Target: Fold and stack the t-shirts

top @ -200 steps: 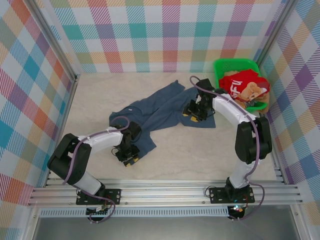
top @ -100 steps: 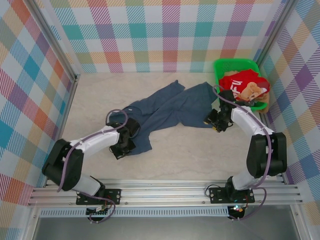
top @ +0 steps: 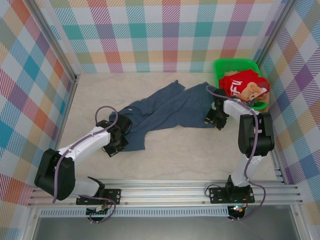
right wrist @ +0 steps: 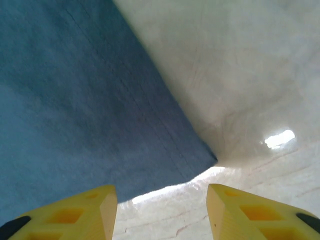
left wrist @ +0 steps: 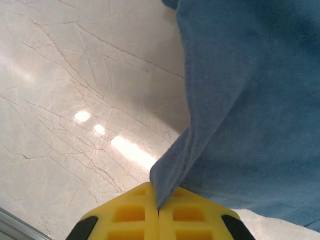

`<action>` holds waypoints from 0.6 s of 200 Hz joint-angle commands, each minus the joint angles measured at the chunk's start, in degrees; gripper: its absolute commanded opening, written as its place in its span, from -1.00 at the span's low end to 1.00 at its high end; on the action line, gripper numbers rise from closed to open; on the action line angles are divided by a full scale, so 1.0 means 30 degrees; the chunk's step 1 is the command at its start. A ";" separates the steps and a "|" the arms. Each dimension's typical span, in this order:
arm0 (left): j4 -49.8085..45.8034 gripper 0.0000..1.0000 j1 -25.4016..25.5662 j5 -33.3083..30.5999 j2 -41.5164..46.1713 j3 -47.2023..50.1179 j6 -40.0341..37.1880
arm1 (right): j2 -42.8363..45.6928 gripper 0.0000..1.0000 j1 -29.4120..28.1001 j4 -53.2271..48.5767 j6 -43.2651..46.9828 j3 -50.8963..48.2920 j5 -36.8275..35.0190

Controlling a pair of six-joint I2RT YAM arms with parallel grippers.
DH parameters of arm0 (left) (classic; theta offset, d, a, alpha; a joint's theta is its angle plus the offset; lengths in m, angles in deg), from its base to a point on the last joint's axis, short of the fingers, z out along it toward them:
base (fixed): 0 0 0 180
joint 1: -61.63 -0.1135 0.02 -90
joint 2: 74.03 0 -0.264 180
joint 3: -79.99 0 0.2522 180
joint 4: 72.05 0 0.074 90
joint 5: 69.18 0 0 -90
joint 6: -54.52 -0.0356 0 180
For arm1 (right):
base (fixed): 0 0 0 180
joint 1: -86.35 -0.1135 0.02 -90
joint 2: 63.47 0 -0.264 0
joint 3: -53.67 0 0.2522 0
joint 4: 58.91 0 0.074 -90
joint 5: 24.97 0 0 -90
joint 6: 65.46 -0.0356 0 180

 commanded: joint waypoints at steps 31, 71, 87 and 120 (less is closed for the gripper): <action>-0.0624 -1.00 -0.0392 -0.0279 -0.0410 -0.0522 -0.0658 | -0.1616 0.01 0.0072 -0.0583 0.1259 0.1003 -0.1016; -0.0507 -1.00 -0.0448 -0.0308 -0.0481 -0.0736 -0.0658 | -0.2341 -0.24 0.0079 -0.0186 0.1403 0.1153 -0.0887; -0.0587 -1.00 -0.0449 -0.0495 -0.0419 -0.0902 -0.0685 | -0.2596 -0.43 0.0054 0.0090 0.1845 0.1384 -0.0837; -0.1025 -1.00 -0.0529 -0.1256 -0.0138 -0.1435 -0.0744 | -0.2067 -0.95 -0.0196 0.0126 0.2371 0.1730 -0.0819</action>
